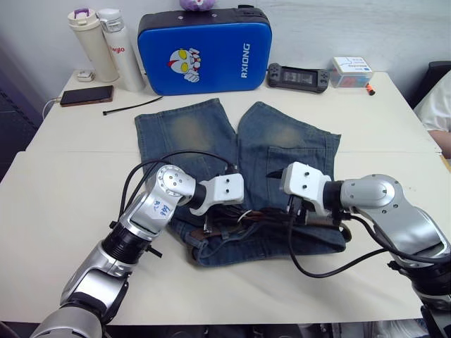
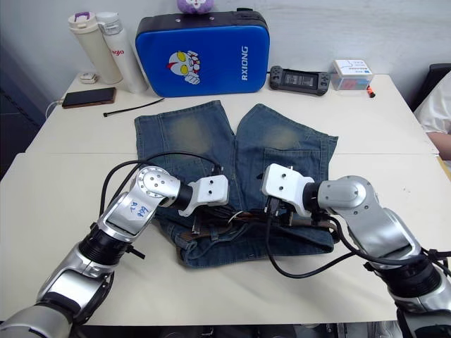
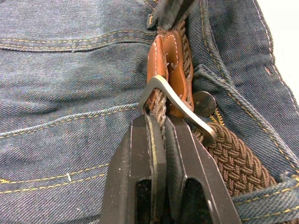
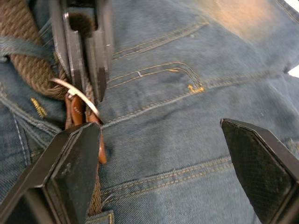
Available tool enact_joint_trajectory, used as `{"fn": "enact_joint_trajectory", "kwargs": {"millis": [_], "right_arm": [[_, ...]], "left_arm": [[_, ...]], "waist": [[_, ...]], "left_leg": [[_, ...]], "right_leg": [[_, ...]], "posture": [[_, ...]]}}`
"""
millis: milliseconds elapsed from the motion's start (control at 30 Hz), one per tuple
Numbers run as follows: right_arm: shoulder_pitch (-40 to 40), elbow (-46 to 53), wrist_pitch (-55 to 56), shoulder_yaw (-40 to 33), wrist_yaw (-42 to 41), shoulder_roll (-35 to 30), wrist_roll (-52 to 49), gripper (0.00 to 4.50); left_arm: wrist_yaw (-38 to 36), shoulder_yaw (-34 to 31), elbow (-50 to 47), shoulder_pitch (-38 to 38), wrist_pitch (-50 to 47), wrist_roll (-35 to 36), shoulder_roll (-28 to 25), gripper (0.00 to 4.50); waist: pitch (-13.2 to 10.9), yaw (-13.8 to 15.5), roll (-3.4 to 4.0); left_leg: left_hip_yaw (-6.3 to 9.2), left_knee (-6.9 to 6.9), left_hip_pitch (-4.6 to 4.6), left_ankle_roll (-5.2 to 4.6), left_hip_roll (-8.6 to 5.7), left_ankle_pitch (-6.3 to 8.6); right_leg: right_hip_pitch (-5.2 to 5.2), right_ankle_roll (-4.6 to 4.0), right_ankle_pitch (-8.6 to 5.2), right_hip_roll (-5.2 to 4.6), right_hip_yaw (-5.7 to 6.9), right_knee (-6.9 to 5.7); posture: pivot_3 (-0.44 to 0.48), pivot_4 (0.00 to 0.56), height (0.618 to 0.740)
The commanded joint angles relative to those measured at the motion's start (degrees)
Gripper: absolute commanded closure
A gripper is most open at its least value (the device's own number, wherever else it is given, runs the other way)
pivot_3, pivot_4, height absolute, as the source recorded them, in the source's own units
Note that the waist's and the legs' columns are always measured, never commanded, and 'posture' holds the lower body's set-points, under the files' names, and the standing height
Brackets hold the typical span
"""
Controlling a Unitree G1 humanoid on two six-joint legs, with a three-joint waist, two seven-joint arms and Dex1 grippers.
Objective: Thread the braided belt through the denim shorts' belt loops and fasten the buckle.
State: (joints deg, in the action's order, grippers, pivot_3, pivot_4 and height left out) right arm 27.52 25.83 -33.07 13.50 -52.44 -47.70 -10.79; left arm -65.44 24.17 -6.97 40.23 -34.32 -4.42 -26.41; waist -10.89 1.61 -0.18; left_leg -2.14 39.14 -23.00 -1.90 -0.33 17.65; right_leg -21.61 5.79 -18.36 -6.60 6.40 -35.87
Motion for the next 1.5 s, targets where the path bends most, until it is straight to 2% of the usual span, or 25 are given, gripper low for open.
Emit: {"fn": "enact_joint_trajectory", "kwargs": {"millis": [33,367,467,700,733,900,967,1000,1167,1200,1233,1300,1333,1467,1500], "right_arm": [[-1.5,0.7,2.6,0.7,-0.6,-0.8,2.0,0.12],[-2.5,-0.6,2.4,2.5,0.4,1.5,4.3,0.12],[-2.7,-0.7,1.7,3.4,0.3,2.2,4.7,0.87],[-3.1,-0.6,0.6,4.5,-0.6,2.2,5.0,4.24],[-3.1,-0.5,0.6,4.7,-1.0,2.1,5.1,4.38],[-2.9,-0.3,0.3,4.7,-1.5,2.3,5.0,4.38],[-2.8,-0.4,0.3,4.7,-1.7,2.2,5.0,4.50],[-2.7,-0.4,0.5,4.7,-1.8,2.2,5.1,4.50],[-2.5,-0.3,1.5,4.5,-2.6,1.8,5.5,4.50],[-2.4,-0.4,1.8,4.4,-2.8,1.7,5.6,4.50],[-2.3,-0.4,2.1,4.3,-2.9,1.6,5.8,4.50],[-2.1,-0.3,2.5,3.6,-3.3,1.4,5.6,4.50],[-2.0,-0.3,2.6,3.4,-3.5,1.3,5.5,4.50],[-1.6,-0.4,3.3,2.2,-4.3,0.7,5.1,4.50],[-1.5,-0.5,3.5,2.0,-4.5,0.6,5.1,4.50]], "left_arm": [[-0.2,1.7,-0.4,-0.2,-0.2,1.1,0.0,4.50],[-0.1,1.7,-0.5,0.0,-0.3,1.3,-0.2,4.50],[-0.1,1.6,-0.6,0.0,-0.2,1.5,-0.4,4.50],[0.3,1.4,-0.7,0.0,-0.3,1.7,-0.4,4.50],[0.4,1.4,-0.6,0.0,-0.3,1.6,-0.4,4.50],[0.5,-0.6,-0.3,0.6,-2.5,3.8,0.3,4.50],[0.5,-3.5,-0.1,1.3,-5.7,6.4,0.9,3.66],[-0.2,-5.0,-0.6,1.6,-7.6,8.1,0.5,3.49],[-2.0,-13.0,-3.0,3.1,-16.0,16.3,-3.6,1.53],[-2.0,-14.6,-3.5,3.1,-17.9,18.1,-4.2,1.34],[-1.9,-16.2,-4.2,3.0,-19.7,19.8,-4.9,0.77],[-2.0,-20.1,-6.3,2.2,-24.1,24.0,-7.0,0.14],[-1.9,-21.5,-7.0,1.7,-25.7,25.7,-7.8,0.01],[-3.3,-23.3,-12.4,-4.2,-27.0,30.9,-12.7,0.01],[-3.8,-22.0,-14.3,-6.6,-26.4,31.1,-14.4,0.27]], "waist": [[0.0,0.0,0.00],[0.0,-0.1,0.00],[0.0,-0.1,0.00],[0.0,-0.1,0.00],[0.0,-0.1,0.00],[0.0,-0.1,0.00],[0.0,-0.1,0.00],[0.0,-0.1,0.00],[0.0,-0.2,0.00],[0.0,-0.2,0.00],[0.0,-0.2,0.00],[0.0,-0.2,0.00],[0.0,-0.2,0.01],[0.0,-0.3,0.01],[0.0,-0.3,0.01]], "left_leg": [[0.00,0.00,0.00,0.00,0.00,0.00],[-0.01,0.00,0.03,0.01,0.01,0.00],[-0.01,0.00,0.03,0.01,0.03,-0.01],[-0.01,0.00,0.03,0.01,0.02,-0.01],[-0.02,0.00,0.03,0.01,0.02,-0.01],[-0.01,0.00,0.03,0.01,0.02,-0.01],[-0.01,0.00,0.03,0.01,0.02,-0.01],[-0.01,0.00,0.02,0.01,0.02,-0.01],[0.01,0.01,0.01,0.02,0.04,-0.01],[0.01,0.01,0.01,0.02,0.04,-0.01],[0.01,0.01,0.02,0.02,0.04,-0.01],[0.02,0.01,0.01,0.02,0.04,-0.01],[0.03,0.01,0.01,0.02,0.04,-0.01],[0.04,0.00,0.02,0.03,0.06,0.00],[0.03,0.00,0.02,0.03,0.06,0.00]], "right_leg": [[0.01,0.00,0.00,0.00,0.00,0.00],[0.01,0.00,0.00,0.01,-0.01,0.00],[0.01,0.00,0.00,0.02,-0.02,0.00],[0.01,0.00,0.00,0.01,-0.01,0.00],[0.01,0.00,0.00,0.01,-0.02,0.00],[0.01,0.00,0.00,0.01,-0.02,0.00],[0.01,0.00,0.00,0.01,-0.02,0.00],[0.01,0.00,0.00,0.01,-0.01,0.00],[0.00,0.00,0.00,0.02,-0.01,0.00],[0.00,0.00,0.00,0.01,0.00,0.00],[0.00,0.00,0.00,0.01,-0.01,0.01],[0.00,0.00,0.00,0.01,-0.01,0.01],[0.00,0.00,0.00,0.01,-0.01,0.01],[-0.01,0.00,0.00,-0.01,-0.04,0.02],[0.00,0.00,0.00,-0.02,-0.05,0.02]], "posture": [[0.000,0.150,0.725],[0.000,0.150,0.725],[0.000,0.150,0.725],[0.000,0.150,0.725],[0.000,0.150,0.725],[0.000,0.150,0.725],[0.000,0.150,0.725],[0.000,0.150,0.725],[0.000,0.150,0.725],[0.000,0.150,0.725],[0.000,0.150,0.725],[0.000,0.150,0.725],[0.000,0.150,0.725],[0.000,0.150,0.725],[0.000,0.150,0.725]]}}
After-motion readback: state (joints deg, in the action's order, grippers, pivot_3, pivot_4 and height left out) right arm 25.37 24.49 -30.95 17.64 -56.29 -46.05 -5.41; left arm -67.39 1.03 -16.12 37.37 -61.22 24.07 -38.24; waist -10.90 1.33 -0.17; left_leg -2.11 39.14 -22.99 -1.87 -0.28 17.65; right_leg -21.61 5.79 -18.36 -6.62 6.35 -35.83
